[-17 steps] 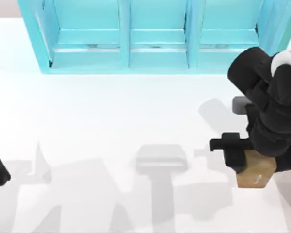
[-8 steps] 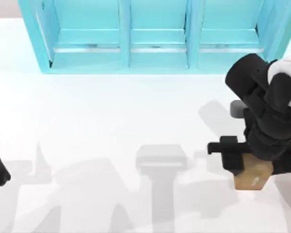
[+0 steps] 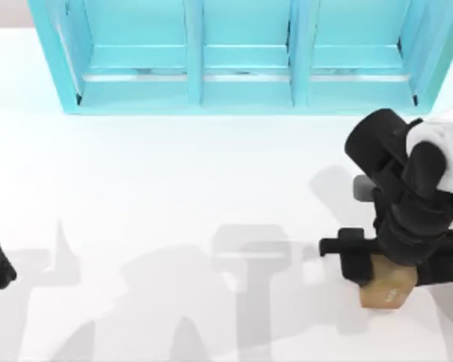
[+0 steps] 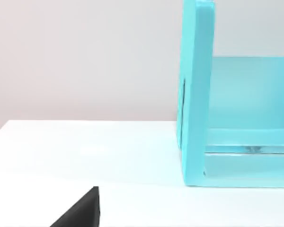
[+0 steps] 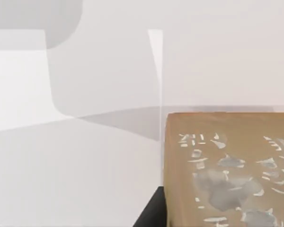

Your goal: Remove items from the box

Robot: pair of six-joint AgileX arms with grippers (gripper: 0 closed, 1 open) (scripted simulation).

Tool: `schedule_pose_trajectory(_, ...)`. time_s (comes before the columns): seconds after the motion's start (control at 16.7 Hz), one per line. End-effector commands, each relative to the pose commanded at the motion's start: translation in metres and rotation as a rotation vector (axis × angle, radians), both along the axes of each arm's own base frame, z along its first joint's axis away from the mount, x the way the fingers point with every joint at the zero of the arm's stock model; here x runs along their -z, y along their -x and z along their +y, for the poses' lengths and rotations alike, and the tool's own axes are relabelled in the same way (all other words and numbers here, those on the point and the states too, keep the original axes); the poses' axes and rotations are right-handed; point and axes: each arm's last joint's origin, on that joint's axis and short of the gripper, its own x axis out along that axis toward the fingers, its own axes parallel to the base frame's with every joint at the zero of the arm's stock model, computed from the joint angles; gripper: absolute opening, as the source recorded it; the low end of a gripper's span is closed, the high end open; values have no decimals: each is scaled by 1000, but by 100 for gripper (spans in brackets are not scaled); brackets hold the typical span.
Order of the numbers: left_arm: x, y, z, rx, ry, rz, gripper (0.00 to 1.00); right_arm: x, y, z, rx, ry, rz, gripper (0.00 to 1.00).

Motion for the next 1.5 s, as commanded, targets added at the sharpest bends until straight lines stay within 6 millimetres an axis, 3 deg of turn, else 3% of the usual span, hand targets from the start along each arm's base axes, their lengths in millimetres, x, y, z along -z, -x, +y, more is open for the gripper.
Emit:
schedule_pose_trajectory(0.06, 0, 0, 0, 0, 0, 0, 100, 0, 0, 0, 0, 0, 0, 0)
schedule_pose_trajectory(0.84, 0, 0, 0, 0, 0, 0, 100, 0, 0, 0, 0, 0, 0, 98)
schedule_pose_trajectory(1.5, 0, 0, 0, 0, 0, 0, 100, -5, -2, 0, 3, -2, -5, 100)
